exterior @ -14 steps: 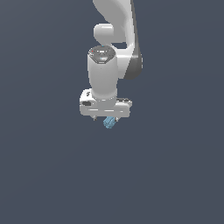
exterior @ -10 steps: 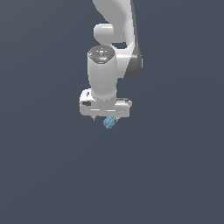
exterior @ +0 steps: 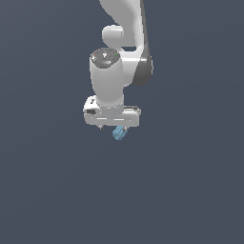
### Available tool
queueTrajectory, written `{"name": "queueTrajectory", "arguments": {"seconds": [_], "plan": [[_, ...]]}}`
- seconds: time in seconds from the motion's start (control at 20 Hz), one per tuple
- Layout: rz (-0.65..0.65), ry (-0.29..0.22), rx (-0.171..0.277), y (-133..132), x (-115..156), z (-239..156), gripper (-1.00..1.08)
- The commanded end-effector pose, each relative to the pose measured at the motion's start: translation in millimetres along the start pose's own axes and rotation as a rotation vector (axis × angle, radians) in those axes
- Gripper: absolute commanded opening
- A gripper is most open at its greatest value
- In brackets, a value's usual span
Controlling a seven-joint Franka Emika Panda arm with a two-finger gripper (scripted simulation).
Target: Pick up the object and move it to a goal position.
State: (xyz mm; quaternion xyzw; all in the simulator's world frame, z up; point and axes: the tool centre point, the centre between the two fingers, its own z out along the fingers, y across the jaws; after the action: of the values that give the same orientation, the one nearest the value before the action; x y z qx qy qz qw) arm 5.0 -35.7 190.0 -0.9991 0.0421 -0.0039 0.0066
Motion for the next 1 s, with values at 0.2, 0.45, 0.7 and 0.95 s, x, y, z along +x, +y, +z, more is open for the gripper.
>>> {"name": "queueTrajectory", "arguments": {"seconds": [0.2,0.45,0.7,0.95], "plan": [[0.033,-0.001,0.000,-2.0,-5.1,7.9,1.00],[0.095,-0.002,-0.001,-4.9,-14.6,21.8,1.00],[0.189,-0.004,-0.003,-8.7,-29.9,42.0,1.00],[0.308,-0.004,-0.006,-12.3,-51.0,65.9,1.00]]}}
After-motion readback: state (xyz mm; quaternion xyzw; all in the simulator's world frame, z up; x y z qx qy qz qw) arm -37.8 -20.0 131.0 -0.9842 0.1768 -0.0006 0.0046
